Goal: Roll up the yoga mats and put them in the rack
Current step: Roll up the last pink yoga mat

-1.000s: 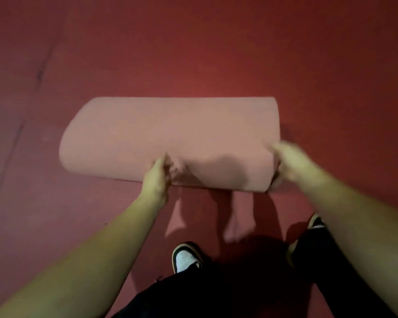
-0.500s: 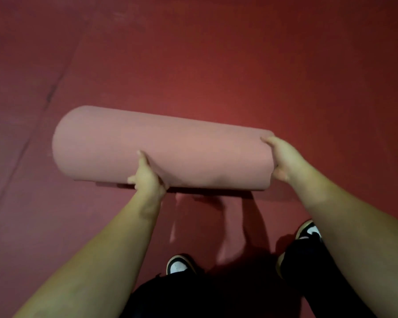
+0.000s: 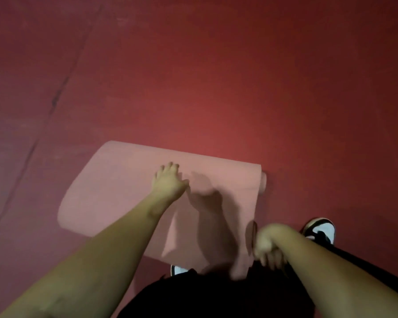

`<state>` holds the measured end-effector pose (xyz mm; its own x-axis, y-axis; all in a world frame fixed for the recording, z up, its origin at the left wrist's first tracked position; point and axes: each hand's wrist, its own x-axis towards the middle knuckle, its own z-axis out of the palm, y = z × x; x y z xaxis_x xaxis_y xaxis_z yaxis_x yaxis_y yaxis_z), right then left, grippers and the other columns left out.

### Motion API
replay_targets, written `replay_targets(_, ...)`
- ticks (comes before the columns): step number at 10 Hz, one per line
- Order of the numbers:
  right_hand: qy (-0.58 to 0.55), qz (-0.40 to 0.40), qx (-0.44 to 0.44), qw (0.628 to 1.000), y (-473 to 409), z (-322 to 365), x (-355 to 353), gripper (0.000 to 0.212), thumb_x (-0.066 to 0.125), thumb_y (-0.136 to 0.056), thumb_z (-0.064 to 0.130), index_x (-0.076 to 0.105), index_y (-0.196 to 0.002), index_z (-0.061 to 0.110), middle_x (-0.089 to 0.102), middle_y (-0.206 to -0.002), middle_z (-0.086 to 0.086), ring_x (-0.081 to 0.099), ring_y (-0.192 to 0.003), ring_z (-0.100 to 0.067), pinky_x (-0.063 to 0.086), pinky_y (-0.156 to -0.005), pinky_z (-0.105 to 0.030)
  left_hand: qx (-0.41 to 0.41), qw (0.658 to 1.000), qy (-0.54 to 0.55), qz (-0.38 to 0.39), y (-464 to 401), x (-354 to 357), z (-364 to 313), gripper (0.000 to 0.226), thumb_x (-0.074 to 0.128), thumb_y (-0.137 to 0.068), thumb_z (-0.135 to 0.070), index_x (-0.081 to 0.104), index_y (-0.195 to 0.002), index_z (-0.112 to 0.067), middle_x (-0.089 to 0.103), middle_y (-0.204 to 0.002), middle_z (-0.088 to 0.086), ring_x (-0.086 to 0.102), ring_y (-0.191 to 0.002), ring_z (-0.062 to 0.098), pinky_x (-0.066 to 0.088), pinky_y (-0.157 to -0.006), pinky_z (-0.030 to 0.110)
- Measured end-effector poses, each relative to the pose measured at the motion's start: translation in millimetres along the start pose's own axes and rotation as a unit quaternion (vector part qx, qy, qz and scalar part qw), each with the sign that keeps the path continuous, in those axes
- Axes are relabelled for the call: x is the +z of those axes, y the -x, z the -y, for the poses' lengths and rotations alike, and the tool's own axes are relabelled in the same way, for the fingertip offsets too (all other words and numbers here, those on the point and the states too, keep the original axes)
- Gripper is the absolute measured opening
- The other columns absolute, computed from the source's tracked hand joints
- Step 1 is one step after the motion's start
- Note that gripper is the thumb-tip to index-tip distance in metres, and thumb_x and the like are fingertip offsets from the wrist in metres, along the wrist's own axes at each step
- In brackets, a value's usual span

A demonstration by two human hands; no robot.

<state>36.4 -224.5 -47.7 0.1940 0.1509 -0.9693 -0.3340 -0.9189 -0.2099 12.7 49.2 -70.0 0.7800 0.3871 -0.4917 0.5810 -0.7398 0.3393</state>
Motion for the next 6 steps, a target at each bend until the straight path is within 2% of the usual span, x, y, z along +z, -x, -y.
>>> replay_targets(1,0.068,-0.008,-0.138,0.988,-50.4,7.6,-23.6,0.055,0.037,-0.106,0.034,0.07,-0.081,-0.003,0.059,-0.045,0.009,0.059,-0.061,-0.005,0.049,-0.07,-0.018,0.014,0.993,-0.059,0.098,-19.4,17.2,-5.8,0.069,0.046,-0.097,-0.05,0.026,-0.153,-0.016,0.013,-0.165,0.003,0.014,-0.15,0.031,0.016,-0.12,0.047)
replay_targets(2,0.067,-0.335,-0.119,0.932,-76.2,30.9,-82.3,0.029,0.053,-0.095,0.033,0.06,-0.071,0.017,0.07,-0.082,-0.012,0.065,-0.084,-0.031,0.043,-0.065,-0.029,0.025,0.986,-0.083,0.141,-32.5,37.5,1.3,0.061,0.041,-0.098,-0.053,0.038,-0.143,-0.011,0.035,-0.153,0.009,0.035,-0.138,0.037,0.032,-0.112,0.049)
replay_targets(3,0.14,-0.36,-0.11,0.916,-96.9,45.2,-103.2,0.037,0.052,-0.094,0.047,0.061,-0.118,0.021,0.056,-0.131,-0.007,0.05,-0.123,-0.03,0.04,-0.098,-0.036,0.032,0.981,-0.118,0.151,-35.7,50.5,3.7,0.058,0.036,-0.101,-0.054,0.045,-0.139,-0.011,0.051,-0.142,0.015,0.047,-0.13,0.035,0.039,-0.104,0.043)
replay_targets(4,0.178,-0.238,-0.048,0.954,-120.1,56.9,-96.0,0.08,0.032,-0.089,0.074,0.031,-0.152,0.025,0.029,-0.159,-0.003,0.029,-0.145,-0.028,0.023,-0.117,-0.043,0.017,0.975,-0.14,0.174,-38.7,56.2,-0.6,0.059,0.031,-0.104,-0.052,0.048,-0.139,-0.008,0.054,-0.14,0.02,0.052,-0.128,0.035,0.041,-0.103,0.039)
replay_targets(5,0.205,-0.212,-0.033,0.955,-139.9,56.6,-84.1,0.081,0.015,-0.094,0.072,0.025,-0.155,0.021,0.025,-0.162,-0.004,0.024,-0.148,-0.026,0.013,-0.12,-0.045,0.04,0.97,-0.195,0.137,-45.6,49.7,-10.7,0.048,0.033,-0.105,-0.042,0.058,-0.132,-0.01,0.059,-0.135,0.016,0.057,-0.123,0.033,0.045,-0.098,0.038)
replay_targets(6,0.213,-0.235,-0.007,0.948,-147.0,55.2,-71.1,0.081,0.014,-0.096,0.07,0.043,-0.147,0.015,0.038,-0.155,-0.01,0.033,-0.143,-0.028,0.017,-0.117,-0.045,0.075,0.972,-0.222,0.032,-58.6,39.5,-28.4,0.035,0.044,-0.1,-0.034,0.065,-0.118,-0.012,0.064,-0.123,0.012,0.06,-0.114,0.034,0.048,-0.09,0.038)
